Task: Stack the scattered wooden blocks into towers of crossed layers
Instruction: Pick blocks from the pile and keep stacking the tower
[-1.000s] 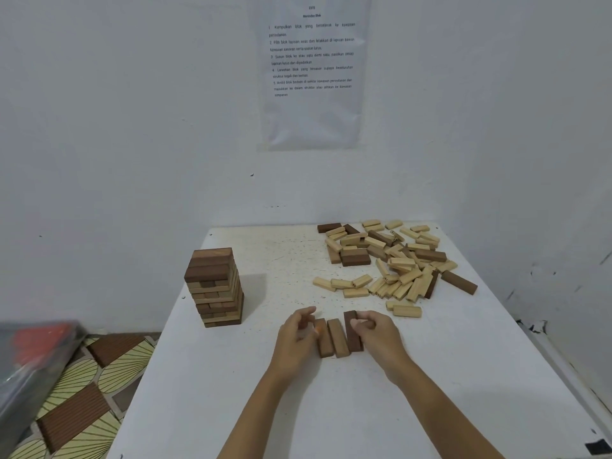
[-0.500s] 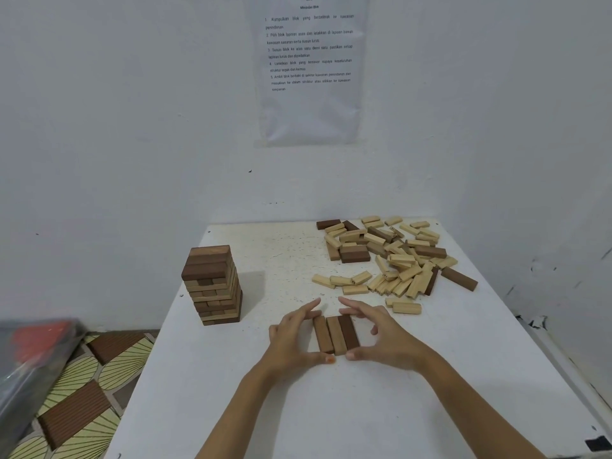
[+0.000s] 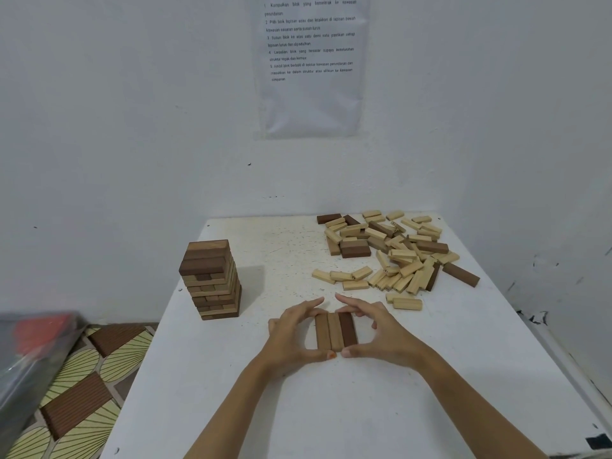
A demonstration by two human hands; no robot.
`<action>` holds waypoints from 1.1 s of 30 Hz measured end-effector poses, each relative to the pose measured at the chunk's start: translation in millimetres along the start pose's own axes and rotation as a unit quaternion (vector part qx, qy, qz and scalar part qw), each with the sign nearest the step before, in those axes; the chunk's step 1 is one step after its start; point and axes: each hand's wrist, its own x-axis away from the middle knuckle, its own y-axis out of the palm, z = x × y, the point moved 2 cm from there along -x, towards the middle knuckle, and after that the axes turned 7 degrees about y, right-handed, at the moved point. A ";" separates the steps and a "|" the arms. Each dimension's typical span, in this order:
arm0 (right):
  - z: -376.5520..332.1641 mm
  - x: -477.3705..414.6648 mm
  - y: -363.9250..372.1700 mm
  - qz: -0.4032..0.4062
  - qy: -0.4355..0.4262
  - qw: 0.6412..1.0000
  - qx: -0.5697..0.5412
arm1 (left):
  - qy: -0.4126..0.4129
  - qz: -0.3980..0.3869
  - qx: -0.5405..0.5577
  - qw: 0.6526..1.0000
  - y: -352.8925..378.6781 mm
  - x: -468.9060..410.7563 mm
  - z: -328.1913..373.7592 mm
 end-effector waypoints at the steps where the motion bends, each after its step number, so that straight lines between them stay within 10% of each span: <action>1: 0.5 -0.2 0.2 -0.004 0.000 1.000 0.000 | 0.001 0.003 -0.003 1.000 0.7 0.2 -0.1; 33: 8.6 -1.1 5.3 0.011 -0.007 1.000 -0.008 | -0.009 0.005 0.000 1.000 2.9 2.1 0.3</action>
